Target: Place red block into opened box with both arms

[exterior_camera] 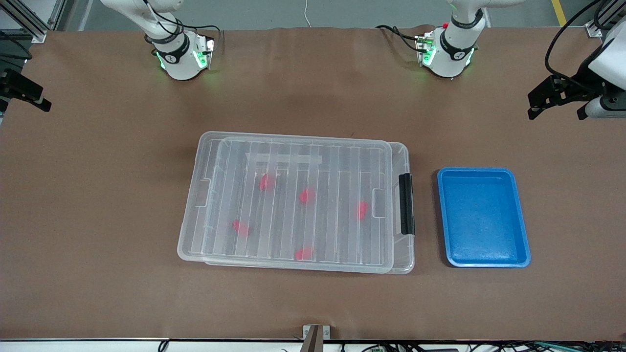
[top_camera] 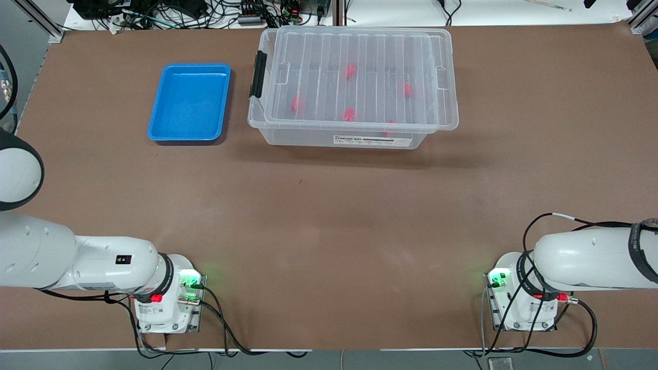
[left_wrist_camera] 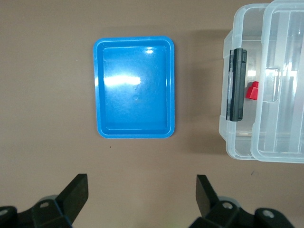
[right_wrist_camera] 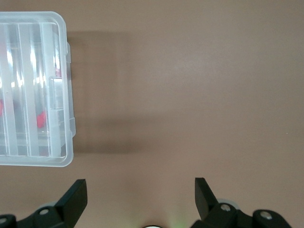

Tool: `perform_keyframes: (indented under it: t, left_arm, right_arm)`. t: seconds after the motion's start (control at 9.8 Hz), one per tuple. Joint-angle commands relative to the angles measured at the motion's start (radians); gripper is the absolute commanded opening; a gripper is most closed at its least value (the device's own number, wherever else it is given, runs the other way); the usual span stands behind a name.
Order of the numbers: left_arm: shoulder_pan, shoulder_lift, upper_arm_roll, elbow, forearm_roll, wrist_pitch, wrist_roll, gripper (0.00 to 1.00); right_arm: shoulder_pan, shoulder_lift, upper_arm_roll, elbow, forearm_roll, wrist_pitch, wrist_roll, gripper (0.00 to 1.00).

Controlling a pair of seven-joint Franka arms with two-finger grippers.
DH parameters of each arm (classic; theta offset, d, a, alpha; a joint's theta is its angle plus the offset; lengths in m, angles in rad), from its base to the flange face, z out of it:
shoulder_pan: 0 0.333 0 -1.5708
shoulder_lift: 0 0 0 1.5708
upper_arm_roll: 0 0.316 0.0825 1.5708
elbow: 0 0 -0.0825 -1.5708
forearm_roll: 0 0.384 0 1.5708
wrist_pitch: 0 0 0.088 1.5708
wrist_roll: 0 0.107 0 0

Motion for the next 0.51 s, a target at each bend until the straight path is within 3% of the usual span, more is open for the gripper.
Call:
perform_keyframes:
  t: [0.0,0.1,0.41]
  left_arm:
    - [0.002,0.011,0.004,-0.003,-0.018,-0.016,0.011,1.0]
    - [0.002,0.011,0.004,-0.003,-0.018,-0.019,0.012,1.0]
    - [0.002,0.011,0.004,-0.003,-0.018,-0.025,0.012,1.0]
  right_arm:
    - [0.0,-0.001,0.012,-0.022,-0.024,0.012,0.009,1.0]
    - [0.005,-0.001,0.017,-0.022,-0.066,0.008,0.008,1.0]
    - [0.006,-0.001,0.018,-0.021,-0.062,0.006,0.014,1.0]
